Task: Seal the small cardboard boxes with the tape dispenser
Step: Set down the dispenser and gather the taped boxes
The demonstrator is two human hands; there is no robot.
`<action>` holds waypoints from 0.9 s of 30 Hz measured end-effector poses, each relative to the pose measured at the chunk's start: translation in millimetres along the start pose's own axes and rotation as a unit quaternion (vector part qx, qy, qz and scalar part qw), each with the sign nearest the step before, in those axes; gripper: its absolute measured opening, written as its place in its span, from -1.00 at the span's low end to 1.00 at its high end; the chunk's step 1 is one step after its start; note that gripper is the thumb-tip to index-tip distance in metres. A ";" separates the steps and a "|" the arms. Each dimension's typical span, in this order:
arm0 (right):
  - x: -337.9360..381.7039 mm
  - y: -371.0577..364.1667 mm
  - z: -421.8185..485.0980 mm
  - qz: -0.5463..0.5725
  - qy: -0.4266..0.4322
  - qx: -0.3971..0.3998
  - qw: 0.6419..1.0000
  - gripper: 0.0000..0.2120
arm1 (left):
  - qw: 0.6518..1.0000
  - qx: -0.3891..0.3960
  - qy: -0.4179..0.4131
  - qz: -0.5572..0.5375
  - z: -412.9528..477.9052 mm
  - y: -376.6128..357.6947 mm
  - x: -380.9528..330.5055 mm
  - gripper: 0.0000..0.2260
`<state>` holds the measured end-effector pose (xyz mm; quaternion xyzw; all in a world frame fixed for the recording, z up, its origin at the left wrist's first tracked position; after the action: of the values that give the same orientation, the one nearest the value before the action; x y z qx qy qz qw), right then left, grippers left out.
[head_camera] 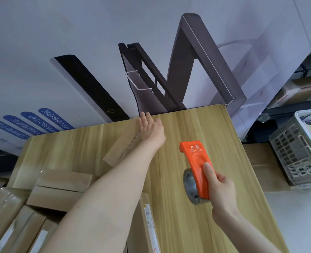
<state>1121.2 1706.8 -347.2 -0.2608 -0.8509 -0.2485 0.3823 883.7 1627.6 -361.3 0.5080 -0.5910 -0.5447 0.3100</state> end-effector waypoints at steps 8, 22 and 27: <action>-49.9 22.2 -20.0 -0.536 0.265 -0.026 0.801 -0.82 | 0.923 -0.106 0.006 -0.370 -53.0 36.2 62.3 -0.55; -36.1 -70.4 -82.7 -0.451 0.317 0.113 0.827 -0.63 | 0.948 -0.018 0.081 -0.308 -122.9 36.4 151.7 -0.53; 5.0 -141.4 -47.0 -0.308 0.142 0.091 0.936 -0.51 | 0.939 0.022 0.034 -0.341 -129.5 30.7 148.1 -0.56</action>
<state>1053.2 1574.2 -347.5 0.0880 -0.8452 -0.3099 0.4264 951.6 1442.8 -331.8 0.7038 -0.3838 -0.5868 0.1142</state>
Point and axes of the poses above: each hand's wrist, its own z-axis towards the middle knuckle, its own y-axis out of the back of the hand, x = y × z, the point moved 2 cm from there along z, towards the middle knuckle, and after that the axes turned 12 degrees about -z, right-handed, at the moved point
